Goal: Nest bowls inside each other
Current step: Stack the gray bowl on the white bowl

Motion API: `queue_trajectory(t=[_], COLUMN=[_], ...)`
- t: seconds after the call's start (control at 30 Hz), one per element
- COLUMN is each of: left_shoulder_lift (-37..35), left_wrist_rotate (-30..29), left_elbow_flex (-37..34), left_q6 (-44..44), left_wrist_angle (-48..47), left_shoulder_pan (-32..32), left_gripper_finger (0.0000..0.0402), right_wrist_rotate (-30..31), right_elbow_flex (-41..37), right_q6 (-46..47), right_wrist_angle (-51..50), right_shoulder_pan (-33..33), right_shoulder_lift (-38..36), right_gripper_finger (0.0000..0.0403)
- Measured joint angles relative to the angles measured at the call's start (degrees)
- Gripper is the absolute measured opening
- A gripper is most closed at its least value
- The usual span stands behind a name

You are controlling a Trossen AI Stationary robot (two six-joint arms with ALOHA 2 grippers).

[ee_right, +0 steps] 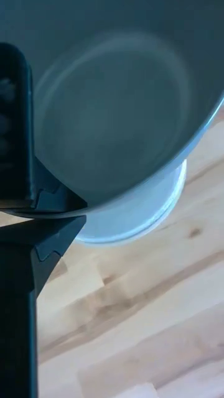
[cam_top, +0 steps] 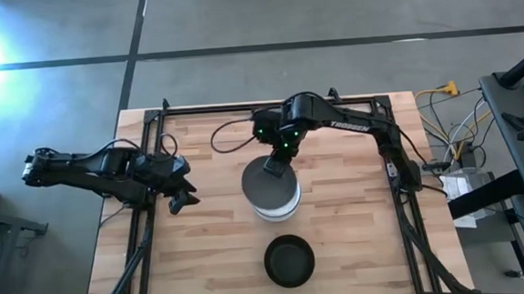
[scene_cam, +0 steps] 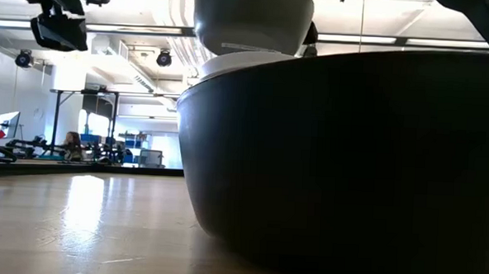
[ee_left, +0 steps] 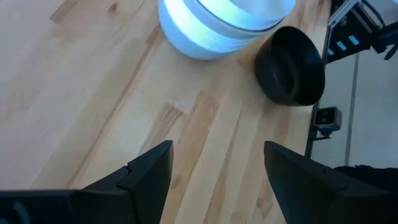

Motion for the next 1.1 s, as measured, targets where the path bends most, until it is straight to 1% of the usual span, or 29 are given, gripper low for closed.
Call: queue_trajectory(t=[0.13,0.47,0.63,0.8,0.97,1.1], left_shoulder_lift=[-0.31,-0.29,-0.33,-0.33,-0.20,-0.19], left_wrist_rotate=[0.04,0.07,0.14,0.33,0.83,0.86], left_elbow_flex=[-0.73,-0.72,-0.72,-0.72,-0.78,-0.94], left_q6=[0.00,0.07,0.07,0.09,0.10,0.07], left_wrist_angle=[0.07,0.53,0.80,1.56,1.55,1.56], left_shoulder_pan=[0.00,0.00,0.00,0.05,0.03,0.03], left_gripper_finger=[0.0235,0.0235,0.0235,0.0235,0.0235,0.0235], right_wrist_rotate=[0.01,0.06,0.04,0.04,0.06,0.03], right_elbow_flex=[-1.35,-10.83,-13.75,-14.87,-14.61,-14.02], right_q6=[0.05,0.03,0.01,0.01,0.01,0.03], right_wrist_angle=[0.04,0.79,3.12,6.79,8.05,8.12], right_shoulder_pan=[1.25,1.64,1.81,2.24,2.37,2.34], right_shoulder_lift=[0.13,0.20,0.21,0.20,0.20,0.21], right_gripper_finger=[0.0009,0.0009,0.0009,0.0009,0.0009,0.0025])
